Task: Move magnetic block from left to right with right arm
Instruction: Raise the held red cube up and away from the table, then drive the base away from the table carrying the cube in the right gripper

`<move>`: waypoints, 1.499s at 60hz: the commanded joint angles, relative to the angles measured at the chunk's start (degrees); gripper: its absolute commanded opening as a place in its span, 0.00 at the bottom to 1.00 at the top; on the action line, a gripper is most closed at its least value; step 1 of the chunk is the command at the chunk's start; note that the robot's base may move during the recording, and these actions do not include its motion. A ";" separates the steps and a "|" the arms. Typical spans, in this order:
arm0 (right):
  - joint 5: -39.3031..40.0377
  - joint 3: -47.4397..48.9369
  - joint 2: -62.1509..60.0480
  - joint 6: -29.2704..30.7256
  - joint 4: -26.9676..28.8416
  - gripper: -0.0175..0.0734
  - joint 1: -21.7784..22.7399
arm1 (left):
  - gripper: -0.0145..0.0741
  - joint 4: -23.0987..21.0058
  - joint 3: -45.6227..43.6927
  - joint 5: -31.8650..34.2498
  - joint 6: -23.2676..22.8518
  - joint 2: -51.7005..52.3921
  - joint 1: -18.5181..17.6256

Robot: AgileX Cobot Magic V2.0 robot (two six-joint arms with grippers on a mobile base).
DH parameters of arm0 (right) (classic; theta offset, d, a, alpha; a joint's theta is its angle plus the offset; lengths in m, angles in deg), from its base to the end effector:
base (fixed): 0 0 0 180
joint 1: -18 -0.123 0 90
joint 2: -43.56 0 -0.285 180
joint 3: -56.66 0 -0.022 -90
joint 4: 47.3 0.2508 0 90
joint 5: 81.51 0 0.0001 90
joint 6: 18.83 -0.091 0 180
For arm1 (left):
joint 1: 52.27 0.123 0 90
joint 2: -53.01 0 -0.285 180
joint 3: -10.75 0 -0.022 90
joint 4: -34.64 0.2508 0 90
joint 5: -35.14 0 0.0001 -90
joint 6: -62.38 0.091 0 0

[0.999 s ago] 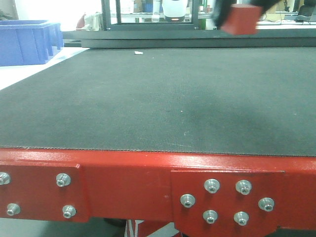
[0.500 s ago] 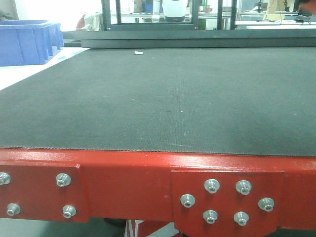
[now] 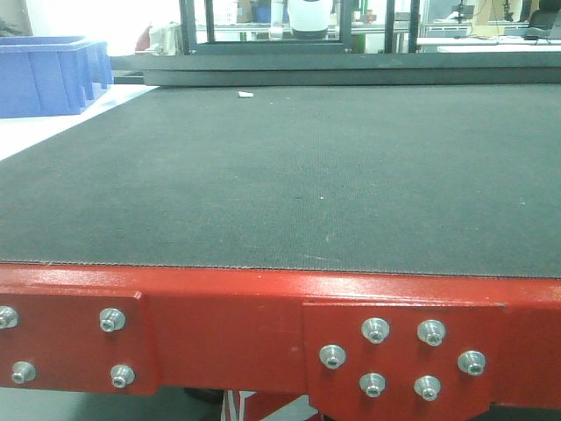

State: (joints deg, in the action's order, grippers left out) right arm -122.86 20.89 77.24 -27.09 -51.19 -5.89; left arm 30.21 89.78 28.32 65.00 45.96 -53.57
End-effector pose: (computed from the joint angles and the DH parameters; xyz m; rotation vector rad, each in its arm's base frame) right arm 0.0702 0.0266 0.3574 -0.2836 1.9229 0.2965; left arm 0.0567 -0.0021 0.1924 0.0003 1.6213 -0.0489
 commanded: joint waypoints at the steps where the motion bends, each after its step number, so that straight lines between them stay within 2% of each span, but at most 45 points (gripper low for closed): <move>1: 5.28 0.28 -2.85 0.63 -0.84 0.44 0.28 | 0.03 -0.34 0.54 4.67 0.01 0.77 -0.42; 71: 5.19 -0.14 -5.18 0.63 -0.84 0.44 0.28 | 0.03 -0.34 0.54 4.67 0.01 0.77 -0.42; 90: 5.18 -0.14 -5.18 0.63 -0.84 0.44 0.28 | 0.03 -0.34 0.54 4.67 0.01 0.77 -1.40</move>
State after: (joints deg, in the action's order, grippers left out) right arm -122.86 19.36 71.56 -27.01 -51.19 -5.89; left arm 30.21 89.78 28.32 65.00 45.96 -54.62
